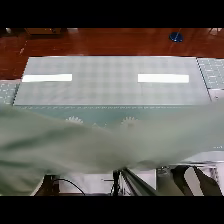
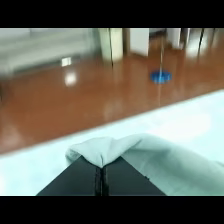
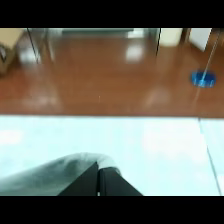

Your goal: Fold the shirts.

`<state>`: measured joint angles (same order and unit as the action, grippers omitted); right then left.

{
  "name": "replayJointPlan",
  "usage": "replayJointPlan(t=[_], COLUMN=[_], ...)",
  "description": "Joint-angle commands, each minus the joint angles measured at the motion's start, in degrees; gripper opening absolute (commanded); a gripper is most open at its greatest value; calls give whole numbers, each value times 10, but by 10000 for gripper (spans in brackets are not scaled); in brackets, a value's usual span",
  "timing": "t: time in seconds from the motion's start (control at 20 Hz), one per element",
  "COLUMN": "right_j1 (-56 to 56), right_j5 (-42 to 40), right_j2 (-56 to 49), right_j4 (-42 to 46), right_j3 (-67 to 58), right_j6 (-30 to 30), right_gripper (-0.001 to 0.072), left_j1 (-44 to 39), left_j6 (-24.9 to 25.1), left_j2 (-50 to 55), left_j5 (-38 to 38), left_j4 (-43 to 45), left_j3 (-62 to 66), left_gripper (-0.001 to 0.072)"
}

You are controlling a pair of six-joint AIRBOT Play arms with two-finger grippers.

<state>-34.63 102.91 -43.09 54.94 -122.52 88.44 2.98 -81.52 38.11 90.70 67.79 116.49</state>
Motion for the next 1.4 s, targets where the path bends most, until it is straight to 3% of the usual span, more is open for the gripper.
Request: replayJointPlan(t=[0.0, 0.15, 0.3, 0.6, 0.8, 0.95, 1.35], right_j1=[13, 13, 15, 135, 187, 197, 205], right_j5=[33, 16, -33, -230, -428, -506, -602], right_j2=[-34, -99, -195, -357, -423, -471, -574], right_j4=[10, 24, 35, 108, 148, 145, 107], right_j3=[115, 242, 280, 280, 280, 280, 280], right_j6=[-22, -33, -34, -76, -77, -77, -77], right_gripper=[17, 17, 17, 18, 18, 18, 18], left_j1=[2, -3, -28, -57, -62, -75, -98], left_j6=[-1, 24, 63, 91, 91, 91, 91], left_j2=[25, 88, 191, 403, 468, 500, 582], left_j5=[52, -19, -165, -340, -482, -594, -685], left_j4=[16, -12, -72, -89, -108, -115, -115], left_j3=[-133, -294, -367, -306, -282, -282, -282], left_gripper=[16, 16, 16, 17, 17, 17, 17])
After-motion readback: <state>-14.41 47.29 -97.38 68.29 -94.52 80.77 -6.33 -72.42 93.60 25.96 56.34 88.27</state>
